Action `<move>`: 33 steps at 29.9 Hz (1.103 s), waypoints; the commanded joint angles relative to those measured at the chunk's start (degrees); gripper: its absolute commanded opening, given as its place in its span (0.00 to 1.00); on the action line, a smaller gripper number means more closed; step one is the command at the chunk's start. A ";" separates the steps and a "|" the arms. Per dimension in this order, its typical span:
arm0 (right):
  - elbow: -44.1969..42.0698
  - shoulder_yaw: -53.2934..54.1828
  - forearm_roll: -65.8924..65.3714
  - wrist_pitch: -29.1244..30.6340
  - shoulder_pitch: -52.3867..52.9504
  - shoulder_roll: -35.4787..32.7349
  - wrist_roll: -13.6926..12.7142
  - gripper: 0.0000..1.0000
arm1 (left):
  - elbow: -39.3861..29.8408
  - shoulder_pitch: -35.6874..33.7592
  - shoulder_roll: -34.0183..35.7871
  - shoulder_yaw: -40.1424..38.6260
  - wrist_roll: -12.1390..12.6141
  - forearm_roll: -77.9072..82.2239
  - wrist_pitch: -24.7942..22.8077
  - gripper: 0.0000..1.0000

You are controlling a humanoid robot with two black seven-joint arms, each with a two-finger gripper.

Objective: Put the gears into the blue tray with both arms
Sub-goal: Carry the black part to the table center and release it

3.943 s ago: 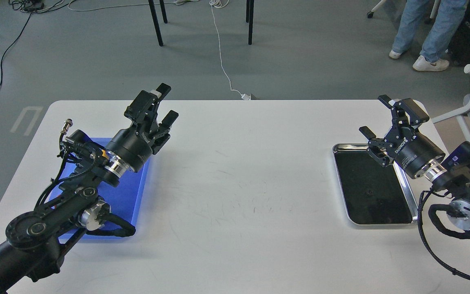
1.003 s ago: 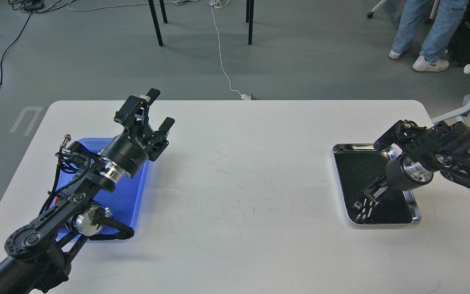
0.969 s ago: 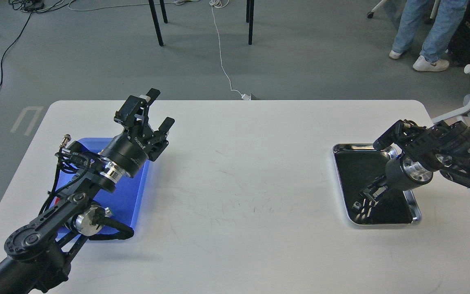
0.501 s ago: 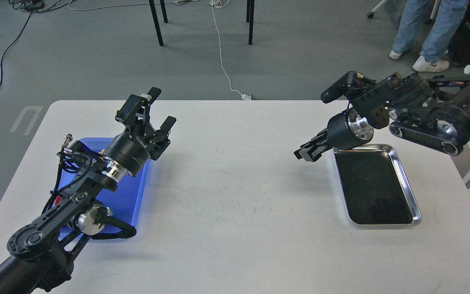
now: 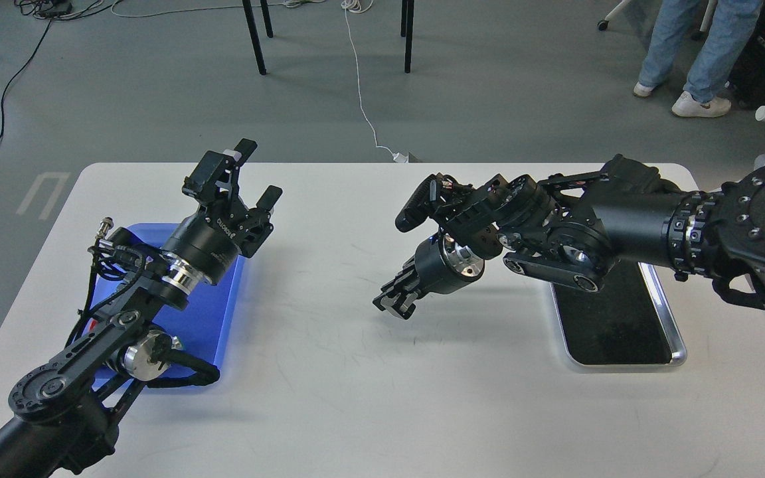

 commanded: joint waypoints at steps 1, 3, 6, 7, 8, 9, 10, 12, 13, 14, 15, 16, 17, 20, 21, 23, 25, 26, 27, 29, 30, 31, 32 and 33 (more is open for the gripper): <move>-0.39 -1.44 0.03 -0.09 -0.20 0.28 0.00 0.10 | 0.00 0.18 0.07 -0.03 -0.01 -0.01 0.00 0.98; -1.00 -1.45 0.03 -0.53 -1.25 0.28 0.00 0.10 | 0.00 0.45 0.07 -0.12 -0.01 -0.09 0.00 0.98; -1.09 -1.62 0.03 -1.85 -2.22 0.28 0.00 0.10 | 0.00 0.62 0.07 -0.21 -0.01 -0.01 0.00 0.98; -1.09 -1.88 0.03 -2.11 -2.39 0.28 0.00 0.10 | 0.00 0.71 0.07 -0.21 -0.01 -0.01 0.00 0.98; -1.09 -2.06 0.03 -2.37 -2.57 0.28 0.00 0.10 | 0.00 0.89 0.07 -0.21 -0.01 -0.01 0.00 0.98; -1.09 -2.15 0.03 -2.64 -2.66 0.28 0.00 0.11 | 0.00 0.89 0.07 -0.21 -0.01 -0.01 0.00 0.98; -1.09 -2.15 0.03 -3.08 -2.83 0.28 0.00 0.12 | 0.00 0.89 0.07 -0.21 -0.09 -0.01 0.00 0.98; -1.18 -2.24 0.03 -3.87 -2.92 0.28 0.00 0.14 | 0.00 0.89 0.07 -0.30 -0.01 -0.01 0.00 0.98; -1.18 -2.24 0.03 -4.13 -2.92 0.28 0.00 0.15 | -0.08 0.97 0.07 -0.30 -0.09 -0.01 -0.09 0.98; -1.18 -2.24 0.03 -4.14 -2.92 0.28 0.00 0.17 | -0.08 0.98 0.07 -0.30 -0.09 -0.01 0.00 0.98; -1.18 -2.24 0.03 -4.14 -2.92 0.28 0.00 0.20 | -0.08 0.98 0.07 -0.30 -0.09 -0.01 -0.09 0.98; -1.18 -2.24 0.03 -4.14 -2.92 0.28 0.00 0.24 | -0.08 0.98 0.07 -0.30 -0.09 -0.01 0.00 0.98; -1.18 -2.32 0.03 -4.14 -2.92 0.28 0.00 0.30 | -0.08 0.98 0.07 -0.30 -0.09 -0.01 -0.09 0.98; -1.35 -2.24 0.11 -4.14 -2.92 0.28 0.00 0.43 | -0.08 1.06 0.07 -0.56 -0.09 -0.01 -0.09 0.98; -1.62 -2.15 0.37 -4.14 -2.92 0.28 0.00 0.51 | -0.08 1.06 0.07 -0.56 -0.09 -0.01 -0.09 0.98; -1.88 -1.98 2.04 -4.14 -2.92 0.28 0.00 0.69 | -0.08 1.15 0.07 -0.56 -0.09 -0.01 -0.09 0.98; -1.97 -1.27 5.28 -4.22 -2.92 0.28 0.00 0.94 | -0.08 1.24 0.07 -0.65 -0.09 -0.01 -0.09 0.98; -1.97 -1.01 7.21 -4.22 -2.92 0.28 0.00 0.95 | -0.08 1.24 0.07 -0.65 -0.09 -0.01 -0.09 0.98; -1.88 -0.83 9.23 -4.22 -2.92 0.28 0.00 0.96 | -0.08 1.24 0.07 -0.65 -0.18 -0.01 -0.18 0.98; -1.79 -0.13 12.40 -4.22 -2.75 0.28 0.00 0.96 | -0.08 1.24 0.16 -0.65 -0.18 -0.01 -0.18 0.98; -1.79 0.83 13.46 -4.22 -2.66 0.10 0.00 0.96 | -0.08 1.24 0.24 -0.65 -0.27 -0.09 -0.18 0.98; -1.62 2.06 14.00 -4.22 -2.48 -0.94 0.00 0.96 | -0.08 1.24 0.25 -0.65 -0.27 -0.09 -0.18 0.98; -1.44 3.98 14.44 -4.22 -2.48 -2.26 0.00 0.96 | -0.08 1.24 0.33 -0.65 -0.27 -0.09 -0.18 0.98; -1.35 6.35 14.88 -4.22 -2.48 -3.84 0.00 0.96 | -0.08 1.24 0.42 -0.65 -0.36 -0.09 -0.18 0.98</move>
